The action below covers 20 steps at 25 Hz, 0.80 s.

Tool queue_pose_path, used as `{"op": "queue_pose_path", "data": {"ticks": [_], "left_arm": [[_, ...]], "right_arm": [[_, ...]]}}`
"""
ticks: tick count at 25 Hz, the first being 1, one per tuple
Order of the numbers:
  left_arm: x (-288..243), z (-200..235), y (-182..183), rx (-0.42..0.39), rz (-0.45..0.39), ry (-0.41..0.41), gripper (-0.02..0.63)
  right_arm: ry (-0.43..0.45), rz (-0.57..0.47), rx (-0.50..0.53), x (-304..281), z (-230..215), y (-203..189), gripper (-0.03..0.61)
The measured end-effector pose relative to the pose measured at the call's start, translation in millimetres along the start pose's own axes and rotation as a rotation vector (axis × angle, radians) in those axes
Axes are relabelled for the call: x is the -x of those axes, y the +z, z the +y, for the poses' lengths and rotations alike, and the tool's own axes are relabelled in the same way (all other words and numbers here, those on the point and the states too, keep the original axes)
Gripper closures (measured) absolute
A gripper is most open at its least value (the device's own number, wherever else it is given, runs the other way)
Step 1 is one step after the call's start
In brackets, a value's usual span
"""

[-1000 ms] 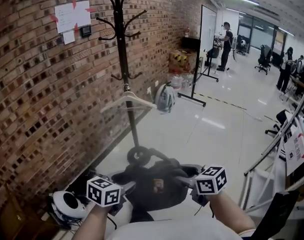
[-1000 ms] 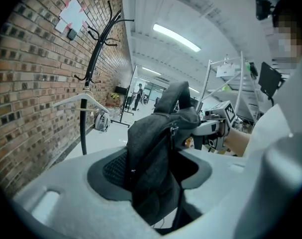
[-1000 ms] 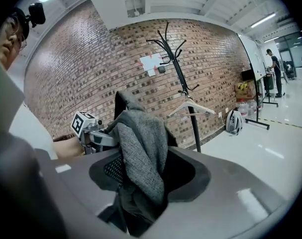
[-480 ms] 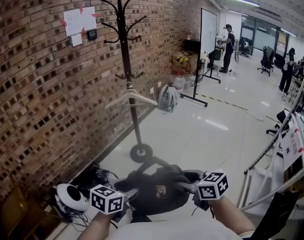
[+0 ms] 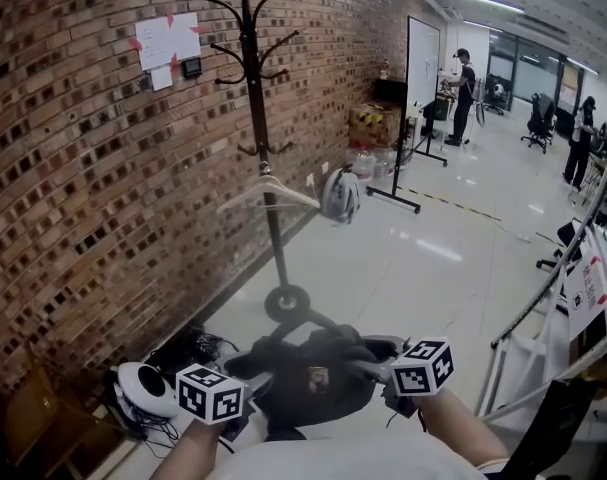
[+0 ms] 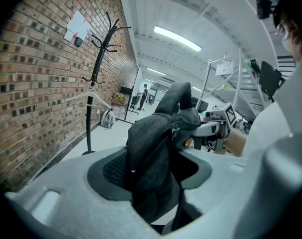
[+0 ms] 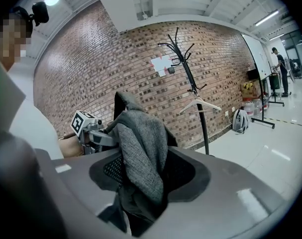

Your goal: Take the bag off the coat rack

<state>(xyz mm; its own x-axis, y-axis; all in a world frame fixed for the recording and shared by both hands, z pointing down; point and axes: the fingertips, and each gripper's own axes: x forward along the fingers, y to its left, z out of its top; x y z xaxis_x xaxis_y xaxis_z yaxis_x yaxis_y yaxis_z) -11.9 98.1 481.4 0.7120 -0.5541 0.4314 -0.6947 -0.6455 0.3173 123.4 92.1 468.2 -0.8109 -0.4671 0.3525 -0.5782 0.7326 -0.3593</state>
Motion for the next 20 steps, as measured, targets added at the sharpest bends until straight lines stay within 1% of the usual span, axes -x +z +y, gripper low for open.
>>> {"op": "queue_pose_path", "data": {"ticks": [20], "left_arm": [[-6.6, 1.3, 6.2, -0.006, 0.012, -0.007, 0.379]], "right_arm": [[-0.002, -0.013, -0.008, 0.7, -7.2, 3.2, 0.368]]}}
